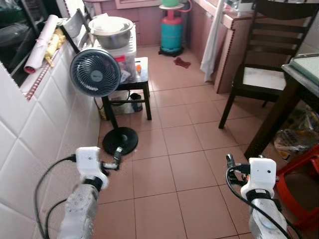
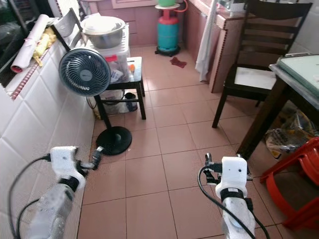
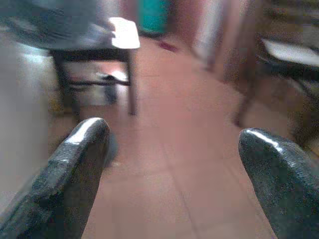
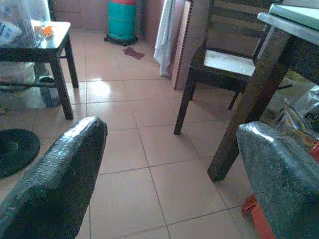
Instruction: Setting the table
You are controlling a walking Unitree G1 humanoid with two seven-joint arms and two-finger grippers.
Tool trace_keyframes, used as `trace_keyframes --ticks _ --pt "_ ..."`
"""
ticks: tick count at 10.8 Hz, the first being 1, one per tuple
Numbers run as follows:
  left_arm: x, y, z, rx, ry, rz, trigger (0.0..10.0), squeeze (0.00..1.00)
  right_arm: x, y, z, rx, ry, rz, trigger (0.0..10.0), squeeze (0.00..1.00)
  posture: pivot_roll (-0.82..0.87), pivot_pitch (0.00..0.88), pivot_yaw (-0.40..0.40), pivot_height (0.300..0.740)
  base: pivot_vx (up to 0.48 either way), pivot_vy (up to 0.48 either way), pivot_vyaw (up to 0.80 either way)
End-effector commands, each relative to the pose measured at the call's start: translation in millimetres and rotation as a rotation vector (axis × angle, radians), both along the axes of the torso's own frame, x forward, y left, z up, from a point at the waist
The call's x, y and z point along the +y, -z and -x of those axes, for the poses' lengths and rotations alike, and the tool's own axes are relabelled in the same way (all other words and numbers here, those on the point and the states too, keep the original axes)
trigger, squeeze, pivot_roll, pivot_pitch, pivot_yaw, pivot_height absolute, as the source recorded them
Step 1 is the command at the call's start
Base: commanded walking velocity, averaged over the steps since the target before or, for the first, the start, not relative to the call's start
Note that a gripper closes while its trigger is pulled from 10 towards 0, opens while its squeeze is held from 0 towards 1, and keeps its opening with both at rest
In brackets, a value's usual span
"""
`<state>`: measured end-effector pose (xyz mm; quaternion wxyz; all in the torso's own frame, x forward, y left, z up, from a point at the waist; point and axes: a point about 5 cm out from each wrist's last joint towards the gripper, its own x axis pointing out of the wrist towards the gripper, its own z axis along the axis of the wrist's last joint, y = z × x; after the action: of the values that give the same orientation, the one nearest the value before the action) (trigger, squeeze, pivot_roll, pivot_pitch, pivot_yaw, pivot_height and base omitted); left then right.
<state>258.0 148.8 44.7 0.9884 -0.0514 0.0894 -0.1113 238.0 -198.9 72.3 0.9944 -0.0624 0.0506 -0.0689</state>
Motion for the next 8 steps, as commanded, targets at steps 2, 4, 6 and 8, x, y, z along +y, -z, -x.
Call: trace_keyframes --ticks 2,4,6,8 --pt "-14.7 5 -0.7 0.008 0.083 -0.019 10.0 0.00 5.3 1 -2.4 0.001 -0.022 -0.014 10.0 0.00 -0.07 0.034 0.053 0.740 0.000 0.000 -0.80" --pt "-27.2 4 -3.0 -0.007 0.109 -0.019 10.0 0.00 5.3 0 -1.0 0.000 -0.038 0.001 10.0 0.00 -0.07 0.033 0.033 0.740 0.000 0.000 -0.80" --pt "-22.2 4 -2.6 0.007 0.051 0.003 10.0 0.00 -2.9 3 2.7 0.018 -0.008 0.002 10.0 0.00 -0.07 0.036 0.033 0.740 0.000 0.000 -0.80" --pt "-10.1 14 5.6 0.070 0.013 -0.004 10.0 0.00 -12.0 16 10.4 0.076 0.008 0.010 10.0 0.00 -0.06 0.037 0.051 0.740 0.000 0.000 -0.70"
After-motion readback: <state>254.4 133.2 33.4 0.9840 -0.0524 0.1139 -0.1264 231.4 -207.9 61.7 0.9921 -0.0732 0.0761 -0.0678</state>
